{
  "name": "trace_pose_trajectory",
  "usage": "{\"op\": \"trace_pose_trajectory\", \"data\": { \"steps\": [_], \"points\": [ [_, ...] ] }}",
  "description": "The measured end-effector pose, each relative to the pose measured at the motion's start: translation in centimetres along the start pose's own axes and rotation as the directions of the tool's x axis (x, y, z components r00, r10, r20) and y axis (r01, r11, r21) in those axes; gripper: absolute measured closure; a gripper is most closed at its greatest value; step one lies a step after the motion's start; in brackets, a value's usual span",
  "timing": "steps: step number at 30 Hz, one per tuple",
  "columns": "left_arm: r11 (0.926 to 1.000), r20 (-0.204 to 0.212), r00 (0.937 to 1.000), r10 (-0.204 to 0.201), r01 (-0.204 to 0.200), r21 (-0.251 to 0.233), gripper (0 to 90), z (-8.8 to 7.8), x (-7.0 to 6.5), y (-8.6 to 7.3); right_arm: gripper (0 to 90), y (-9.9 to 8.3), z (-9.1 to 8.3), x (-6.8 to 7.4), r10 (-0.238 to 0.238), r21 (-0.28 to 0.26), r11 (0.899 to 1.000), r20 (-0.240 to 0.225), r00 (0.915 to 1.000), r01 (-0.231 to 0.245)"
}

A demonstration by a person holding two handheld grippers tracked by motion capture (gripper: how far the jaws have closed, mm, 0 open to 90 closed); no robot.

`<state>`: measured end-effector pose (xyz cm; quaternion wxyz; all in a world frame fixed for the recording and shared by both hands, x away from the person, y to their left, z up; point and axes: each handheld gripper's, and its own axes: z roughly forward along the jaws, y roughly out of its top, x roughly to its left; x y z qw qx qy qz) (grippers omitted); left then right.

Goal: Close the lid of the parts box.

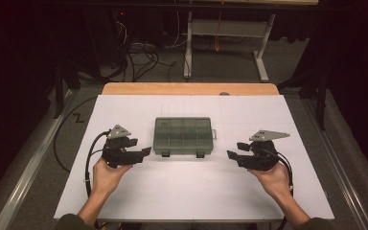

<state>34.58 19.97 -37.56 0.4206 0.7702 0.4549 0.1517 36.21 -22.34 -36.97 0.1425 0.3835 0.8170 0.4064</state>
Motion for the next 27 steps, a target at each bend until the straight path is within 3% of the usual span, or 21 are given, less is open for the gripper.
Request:
{"op": "trace_pose_trajectory", "data": {
  "steps": [10, 18, 27],
  "points": [
    [0.9987, -0.012, 0.9999, 0.005, -0.006, -0.05, 34.9, -0.8, -0.2, -1.3, 41.8, -1.6, -1.3, -0.6, 0.022, -0.036, 0.999, 0.02, 0.9996, -0.021],
    [0.9952, -0.012, 0.9999, 0.004, -0.005, -0.098, 35.0, -1.3, -0.4, -2.3, 36.8, -3.0, -2.4, -0.7, 0.013, -0.083, 0.996, 0.021, 0.9997, -0.011],
    [0.99, -0.02, 0.9998, -0.007, 0.004, -0.141, 34.9, -1.7, -0.2, -3.3, 34.7, -4.5, -3.5, -1.4, 0.051, -0.134, 0.99, 0.031, 0.9982, -0.047]
  ]
}}
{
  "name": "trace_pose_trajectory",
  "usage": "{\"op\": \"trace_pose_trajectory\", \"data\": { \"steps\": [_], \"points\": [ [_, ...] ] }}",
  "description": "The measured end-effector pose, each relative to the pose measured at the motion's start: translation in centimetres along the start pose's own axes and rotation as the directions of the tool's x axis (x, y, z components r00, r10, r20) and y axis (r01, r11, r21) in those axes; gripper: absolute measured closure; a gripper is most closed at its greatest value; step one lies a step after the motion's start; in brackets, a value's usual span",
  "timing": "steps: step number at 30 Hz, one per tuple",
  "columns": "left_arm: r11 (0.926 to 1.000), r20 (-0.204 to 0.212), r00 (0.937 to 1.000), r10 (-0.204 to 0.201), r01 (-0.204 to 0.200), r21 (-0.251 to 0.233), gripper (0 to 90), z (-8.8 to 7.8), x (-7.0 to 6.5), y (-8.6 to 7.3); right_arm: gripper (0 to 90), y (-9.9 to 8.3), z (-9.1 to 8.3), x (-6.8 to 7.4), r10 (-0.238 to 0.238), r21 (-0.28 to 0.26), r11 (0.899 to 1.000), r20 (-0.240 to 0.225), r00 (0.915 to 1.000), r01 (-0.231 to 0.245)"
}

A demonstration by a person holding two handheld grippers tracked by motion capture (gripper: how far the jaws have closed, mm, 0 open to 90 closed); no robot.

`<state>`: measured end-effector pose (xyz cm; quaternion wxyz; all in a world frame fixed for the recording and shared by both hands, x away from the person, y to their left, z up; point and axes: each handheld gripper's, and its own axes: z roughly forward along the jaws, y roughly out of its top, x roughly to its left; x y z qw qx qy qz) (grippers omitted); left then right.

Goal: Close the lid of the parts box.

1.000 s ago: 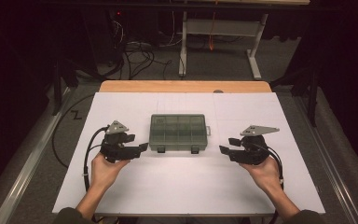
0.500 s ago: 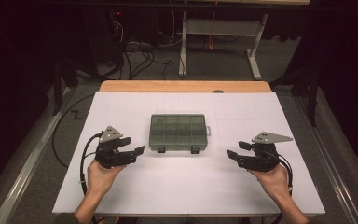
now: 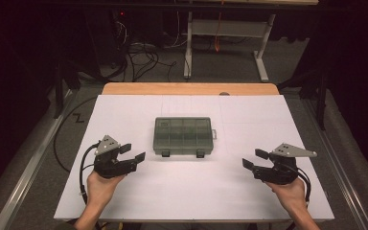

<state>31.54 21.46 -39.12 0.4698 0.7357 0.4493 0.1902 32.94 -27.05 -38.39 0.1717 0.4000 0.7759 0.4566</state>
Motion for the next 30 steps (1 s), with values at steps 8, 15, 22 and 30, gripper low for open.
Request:
{"op": "trace_pose_trajectory", "data": {
  "steps": [8, 15, 22, 30],
  "points": [
    [0.9996, -0.018, 0.9996, 0.023, -0.023, -0.015, 34.0, -0.2, 0.0, -0.9, 32.3, -1.1, -0.9, 0.2, -0.013, -0.041, 0.999, 0.043, 0.999, 0.015],
    [0.9993, -0.021, 0.9993, 0.032, -0.033, -0.018, 33.0, -0.3, 0.0, -1.4, 30.7, -2.5, -1.2, -0.3, 0.017, -0.063, 0.998, 0.052, 0.9985, -0.014],
    [0.9994, -0.014, 0.9996, 0.025, -0.026, -0.024, 32.4, -0.3, 0.0, -1.9, 30.3, -3.1, -1.4, -0.5, 0.016, -0.084, 0.996, 0.058, 0.9982, -0.011],
    [0.9994, -0.019, 0.9998, 0.005, -0.006, -0.034, 32.8, -0.3, 0.4, -2.4, 30.3, -3.6, -1.4, -0.5, 0.018, -0.096, 0.995, 0.062, 0.9979, -0.012]
  ]
}}
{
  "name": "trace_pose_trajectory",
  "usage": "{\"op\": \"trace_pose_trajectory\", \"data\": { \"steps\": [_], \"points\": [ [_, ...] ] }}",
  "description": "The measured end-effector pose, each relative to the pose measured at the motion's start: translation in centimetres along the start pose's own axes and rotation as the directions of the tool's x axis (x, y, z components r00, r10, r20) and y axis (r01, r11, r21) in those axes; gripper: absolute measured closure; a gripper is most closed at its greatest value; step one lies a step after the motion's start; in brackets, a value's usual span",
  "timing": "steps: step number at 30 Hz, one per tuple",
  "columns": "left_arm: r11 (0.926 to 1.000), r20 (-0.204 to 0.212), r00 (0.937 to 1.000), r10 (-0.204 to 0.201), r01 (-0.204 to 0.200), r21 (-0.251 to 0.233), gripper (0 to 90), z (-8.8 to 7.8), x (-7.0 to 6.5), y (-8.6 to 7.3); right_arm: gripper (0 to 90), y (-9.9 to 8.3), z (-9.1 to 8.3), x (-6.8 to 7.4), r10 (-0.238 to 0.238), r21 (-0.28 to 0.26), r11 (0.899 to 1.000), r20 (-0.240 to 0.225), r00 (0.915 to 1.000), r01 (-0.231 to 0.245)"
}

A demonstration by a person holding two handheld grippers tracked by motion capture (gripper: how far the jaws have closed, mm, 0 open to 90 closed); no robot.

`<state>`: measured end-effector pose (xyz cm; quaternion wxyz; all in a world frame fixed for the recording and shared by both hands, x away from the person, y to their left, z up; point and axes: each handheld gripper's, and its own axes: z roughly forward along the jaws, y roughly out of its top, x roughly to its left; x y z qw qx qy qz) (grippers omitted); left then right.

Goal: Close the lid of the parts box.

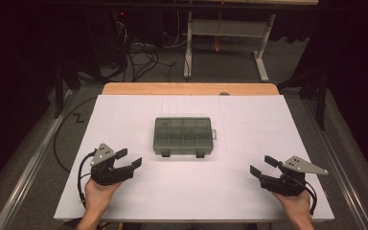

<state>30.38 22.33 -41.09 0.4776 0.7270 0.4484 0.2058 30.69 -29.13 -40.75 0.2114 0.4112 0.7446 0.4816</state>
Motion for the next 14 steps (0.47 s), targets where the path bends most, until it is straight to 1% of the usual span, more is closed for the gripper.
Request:
{"op": "trace_pose_trajectory", "data": {
  "steps": [3, 7, 14],
  "points": [
    [0.9999, -0.005, 1.0, -0.001, 0.001, 0.012, 32.8, 0.22, 0.11, -0.09, 30.6, -0.06, 0.05, -0.04, -0.003, 0.003, 1.0, -0.001, 1.0, 0.003],
    [1.0, -0.007, 1.0, -0.006, 0.006, 0.004, 33.4, 0.16, 0.2, -0.04, 30.9, -0.06, 0.0, -0.23, 0.002, -0.003, 1.0, 0.003, 1.0, -0.002],
    [1.0, -0.005, 1.0, -0.003, 0.003, 0.008, 33.7, 0.3, 0.09, 0.0, 31.2, 0.0, -0.17, -0.29, 0.003, -0.018, 1.0, 0.0, 1.0, -0.003]
  ]
}}
